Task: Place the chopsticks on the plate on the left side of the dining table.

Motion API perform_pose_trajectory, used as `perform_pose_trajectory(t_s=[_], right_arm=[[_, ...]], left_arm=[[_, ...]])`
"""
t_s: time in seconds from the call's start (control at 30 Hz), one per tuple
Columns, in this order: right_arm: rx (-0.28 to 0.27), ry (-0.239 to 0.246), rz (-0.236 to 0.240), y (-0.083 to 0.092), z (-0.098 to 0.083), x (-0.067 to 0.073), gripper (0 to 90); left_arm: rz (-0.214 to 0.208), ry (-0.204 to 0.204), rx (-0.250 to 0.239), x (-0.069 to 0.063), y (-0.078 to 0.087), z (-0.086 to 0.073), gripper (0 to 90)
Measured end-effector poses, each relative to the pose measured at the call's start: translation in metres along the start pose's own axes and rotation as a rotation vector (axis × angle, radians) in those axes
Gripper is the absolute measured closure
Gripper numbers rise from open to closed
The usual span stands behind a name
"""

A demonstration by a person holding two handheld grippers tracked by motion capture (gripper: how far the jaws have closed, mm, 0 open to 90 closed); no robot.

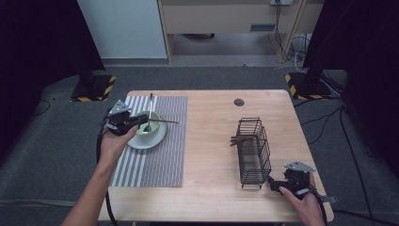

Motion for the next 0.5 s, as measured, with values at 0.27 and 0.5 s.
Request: perform_pose_trajectory(t_s=[0.27,0.5], right_arm=[[0.000,0.000,0.000,0.000,0.000,0.000,0.6],[-0.001,0.000,0.000,0.000,0.000,0.000,0.6]], left_arm=[[0.017,-0.021,0.034,-0.007,0.003,-0.011,83.4],[0.018,-0.009,0.030,-0.010,0.008,-0.026,83.5]])
Point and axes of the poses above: each handheld gripper's, and its own axes: y roughly backward along the jaws, z roughly out of its top, x roughly to its left, the point moved 9 cm from there along -y, roughly forward along the jaws, and after that the axes turned 14 degrees about -z, right-handed, at the moved point
